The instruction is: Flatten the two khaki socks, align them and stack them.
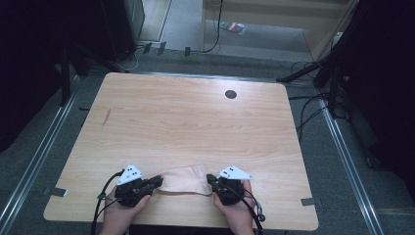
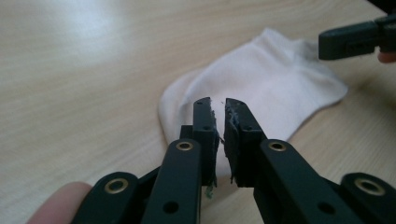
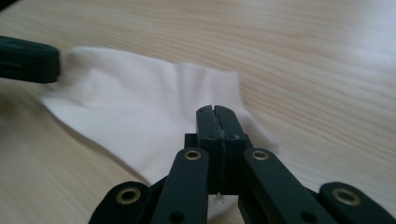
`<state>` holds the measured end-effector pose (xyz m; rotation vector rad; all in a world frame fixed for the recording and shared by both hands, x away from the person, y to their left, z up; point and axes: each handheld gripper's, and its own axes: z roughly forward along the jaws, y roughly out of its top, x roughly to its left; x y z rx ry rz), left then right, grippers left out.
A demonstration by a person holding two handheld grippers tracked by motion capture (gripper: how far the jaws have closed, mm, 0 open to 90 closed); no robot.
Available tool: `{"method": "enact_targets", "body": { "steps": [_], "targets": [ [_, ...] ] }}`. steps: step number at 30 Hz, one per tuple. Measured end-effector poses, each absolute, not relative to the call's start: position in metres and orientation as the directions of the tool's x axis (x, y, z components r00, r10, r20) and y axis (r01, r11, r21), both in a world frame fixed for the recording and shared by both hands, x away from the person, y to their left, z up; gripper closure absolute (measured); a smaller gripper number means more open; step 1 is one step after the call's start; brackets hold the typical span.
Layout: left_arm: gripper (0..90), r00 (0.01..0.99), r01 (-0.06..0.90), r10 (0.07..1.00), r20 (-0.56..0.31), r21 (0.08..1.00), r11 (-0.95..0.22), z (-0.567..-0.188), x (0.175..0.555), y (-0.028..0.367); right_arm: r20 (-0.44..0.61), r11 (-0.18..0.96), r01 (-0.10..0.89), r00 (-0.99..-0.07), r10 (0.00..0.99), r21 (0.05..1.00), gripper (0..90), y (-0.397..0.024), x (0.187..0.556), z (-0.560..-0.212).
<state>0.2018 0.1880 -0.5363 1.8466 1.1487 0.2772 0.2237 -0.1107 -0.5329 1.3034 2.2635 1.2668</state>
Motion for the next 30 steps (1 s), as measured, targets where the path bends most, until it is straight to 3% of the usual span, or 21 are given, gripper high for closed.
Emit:
{"method": "enact_targets", "body": {
  "steps": [7, 12, 20, 23, 26, 30],
  "targets": [
    [90.0, 0.529, 0.619, 0.805, -0.267, 0.771, -0.151, -0.542, 0.223, 0.176, 0.242, 0.266, 0.568, -0.663, 0.708, 0.778, 90.0, -0.066, 0.22, -0.535],
    [90.0, 0.49, 0.655, 0.826, -0.28, 0.743, -0.137, -0.548, 0.234, 0.177, 0.205, 0.338, 0.564, -0.69, 0.694, 0.754, 90.0, -0.047, 0.22, -0.55],
    [90.0, 0.473, 0.67, 0.834, -0.285, 0.731, -0.13, -0.552, 0.238, 0.179, 0.18, 0.355, 0.549, -0.697, 0.694, 0.757, 90.0, -0.048, 0.214, -0.553],
    [88.9, 0.486, 0.654, 0.809, -0.331, 0.752, -0.086, -0.547, 0.236, 0.185, 0.254, 0.308, 0.591, -0.68, 0.688, 0.746, 90.0, -0.052, 0.219, -0.55],
    [86.8, 0.495, 0.633, 0.789, -0.364, 0.773, -0.041, -0.537, 0.229, 0.191, 0.25, 0.256, 0.573, -0.657, 0.711, 0.778, 90.0, -0.061, 0.228, -0.536],
    [83.6, 0.551, 0.646, 0.757, -0.351, 0.754, -0.121, -0.536, 0.217, 0.193, 0.201, 0.246, 0.548, -0.629, 0.751, 0.799, 90.0, -0.07, 0.245, -0.528]
  ]
}}
